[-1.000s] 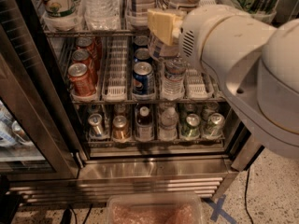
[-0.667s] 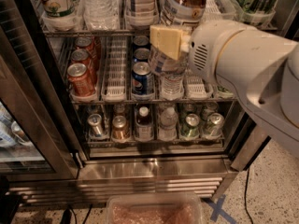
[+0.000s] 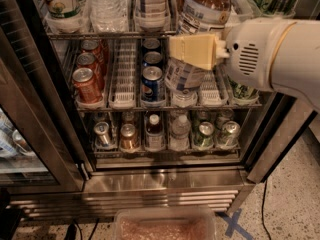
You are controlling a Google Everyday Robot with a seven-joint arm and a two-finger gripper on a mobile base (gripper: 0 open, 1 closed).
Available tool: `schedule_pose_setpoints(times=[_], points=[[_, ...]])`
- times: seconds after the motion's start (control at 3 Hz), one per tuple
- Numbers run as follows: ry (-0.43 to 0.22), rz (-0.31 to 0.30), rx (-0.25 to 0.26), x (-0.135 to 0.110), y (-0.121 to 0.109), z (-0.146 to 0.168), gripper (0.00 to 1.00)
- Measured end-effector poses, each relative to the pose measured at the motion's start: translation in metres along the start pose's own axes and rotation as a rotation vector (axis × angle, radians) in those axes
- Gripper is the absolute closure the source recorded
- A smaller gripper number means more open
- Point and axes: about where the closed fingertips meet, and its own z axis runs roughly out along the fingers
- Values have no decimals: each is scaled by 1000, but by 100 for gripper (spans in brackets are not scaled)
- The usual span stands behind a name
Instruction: Pick blue plastic bottle from top shelf of fridge
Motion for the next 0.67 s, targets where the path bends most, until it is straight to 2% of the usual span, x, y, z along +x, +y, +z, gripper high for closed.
schedule_pose_setpoints(times=[0.33, 0.67], points=[[101, 12, -102, -2, 23, -6, 100], [153, 20, -152, 8, 41, -11, 100]])
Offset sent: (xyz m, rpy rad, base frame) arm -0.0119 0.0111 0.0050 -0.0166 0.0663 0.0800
